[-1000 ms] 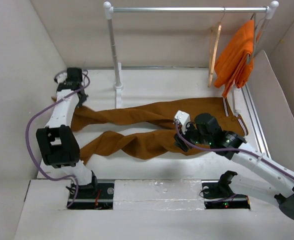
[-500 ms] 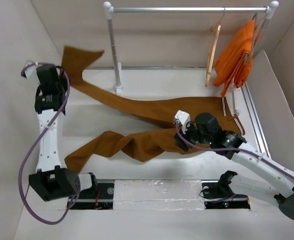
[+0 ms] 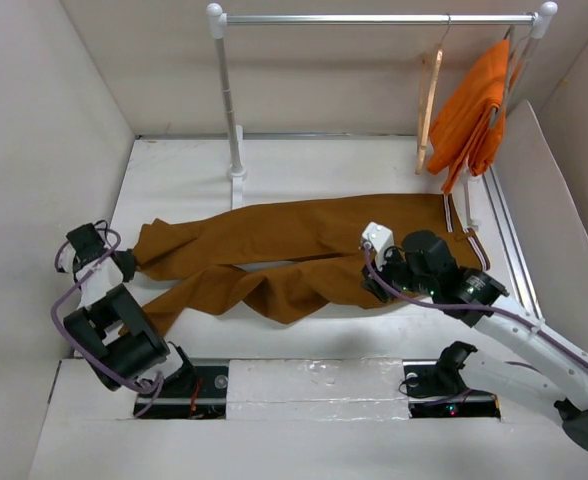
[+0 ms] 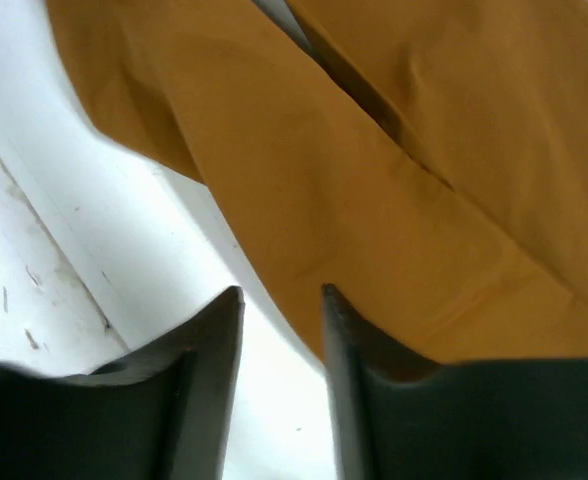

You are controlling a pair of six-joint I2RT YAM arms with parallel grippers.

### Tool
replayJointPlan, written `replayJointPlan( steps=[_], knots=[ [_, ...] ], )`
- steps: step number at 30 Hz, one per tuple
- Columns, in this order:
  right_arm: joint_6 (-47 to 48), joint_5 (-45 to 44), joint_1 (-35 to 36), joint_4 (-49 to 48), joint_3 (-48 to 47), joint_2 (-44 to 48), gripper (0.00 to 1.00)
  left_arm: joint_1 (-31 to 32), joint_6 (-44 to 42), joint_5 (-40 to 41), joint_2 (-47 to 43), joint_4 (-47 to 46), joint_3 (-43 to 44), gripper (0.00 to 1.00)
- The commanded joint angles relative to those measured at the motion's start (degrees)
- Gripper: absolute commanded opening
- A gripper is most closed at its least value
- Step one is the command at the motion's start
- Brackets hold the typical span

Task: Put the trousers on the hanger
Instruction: Flatten out the trousers at the center of the board.

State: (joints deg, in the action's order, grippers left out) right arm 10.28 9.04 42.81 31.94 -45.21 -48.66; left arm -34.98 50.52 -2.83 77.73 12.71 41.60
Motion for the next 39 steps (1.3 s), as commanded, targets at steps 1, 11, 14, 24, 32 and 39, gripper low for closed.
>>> replayJointPlan(
  steps=[1, 11, 14, 24, 32, 39],
  knots=[
    [-3.51, -3.85, -2.54, 0.75, 0.13, 0.41, 0.40, -0.79, 0.37, -1.83, -6.18, -6.12, 2.16, 0.07],
    [-15.37, -6.93, -20.53, -2.24, -0.58, 2.51, 0.27, 12.28, -3.85, -2.12, -15.93, -6.38, 11.21, 0.53],
    [-18.63, -8.06, -28.96, -1.71, -0.49, 4.02, 0.66, 21.69, -7.35, 0.19, -17.52, -6.12, 13.94, 0.54],
    [-24.61, -13.78, -58.70, -2.50, 5.57, 0.86, 0.96, 47.29, -12.46, -12.62, -17.44, -9.81, 2.88, 0.54],
    [-27.59, -3.02, -68.82, -15.48, 11.09, -14.68, 1.00, 47.29, -19.49, -19.93, -20.68, -5.24, 0.32, 0.55],
    [-34.79, -2.33, -69.61, -23.78, 13.48, -23.61, 0.38, 47.29, -23.45, -22.13, -20.34, -1.91, -0.83, 0.58]
  ],
)
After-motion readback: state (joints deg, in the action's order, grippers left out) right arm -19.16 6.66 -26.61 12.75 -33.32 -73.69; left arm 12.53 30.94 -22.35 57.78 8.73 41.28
